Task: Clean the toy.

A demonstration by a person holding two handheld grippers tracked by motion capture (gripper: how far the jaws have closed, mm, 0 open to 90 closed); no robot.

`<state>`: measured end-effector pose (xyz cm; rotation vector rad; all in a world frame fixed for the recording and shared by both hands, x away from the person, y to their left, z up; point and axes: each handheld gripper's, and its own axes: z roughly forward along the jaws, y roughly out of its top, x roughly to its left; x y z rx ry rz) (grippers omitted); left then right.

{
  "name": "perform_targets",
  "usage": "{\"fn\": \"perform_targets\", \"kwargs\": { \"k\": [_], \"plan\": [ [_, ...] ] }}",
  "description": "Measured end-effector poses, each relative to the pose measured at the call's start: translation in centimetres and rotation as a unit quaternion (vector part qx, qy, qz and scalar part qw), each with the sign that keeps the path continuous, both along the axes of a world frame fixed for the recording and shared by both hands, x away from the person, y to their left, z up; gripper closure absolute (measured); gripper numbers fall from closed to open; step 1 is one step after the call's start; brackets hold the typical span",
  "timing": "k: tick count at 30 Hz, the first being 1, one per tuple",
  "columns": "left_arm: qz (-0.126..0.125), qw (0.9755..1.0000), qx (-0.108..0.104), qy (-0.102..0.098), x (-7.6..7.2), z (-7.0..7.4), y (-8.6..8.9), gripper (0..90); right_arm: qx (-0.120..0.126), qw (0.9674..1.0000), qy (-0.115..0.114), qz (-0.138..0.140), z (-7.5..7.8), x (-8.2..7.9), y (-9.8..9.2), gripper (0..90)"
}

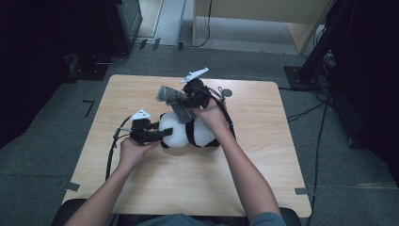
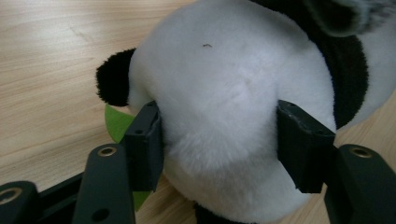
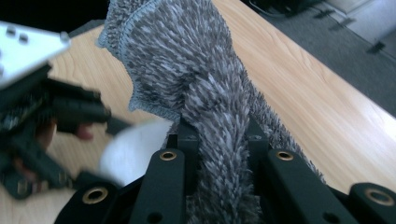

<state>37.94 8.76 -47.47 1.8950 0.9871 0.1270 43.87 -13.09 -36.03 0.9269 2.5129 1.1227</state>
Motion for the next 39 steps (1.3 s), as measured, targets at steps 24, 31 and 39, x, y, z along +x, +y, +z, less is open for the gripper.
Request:
{"fn": "perform_targets", "kwargs": {
  "k": [24,31,39],
  "plan": [
    [0.010,0.9999,0.003,0.005,-0.4,0.2,-0.3,49.3,-0.094,0.9942,0.051,-0.007,-4.1,3.3,1.3,75.9],
    [0.007,1.0000,0.006,0.002,-0.4,0.2,-0.5,49.6,-0.061,0.9950,0.062,-0.049,-3.9,4.0,-3.4,75.5],
    [0.007,0.9999,0.010,0.002,-0.4,0.3,-0.5,50.0,-0.044,0.9938,0.057,-0.085,-3.8,4.0,-7.4,75.9]
  ]
}}
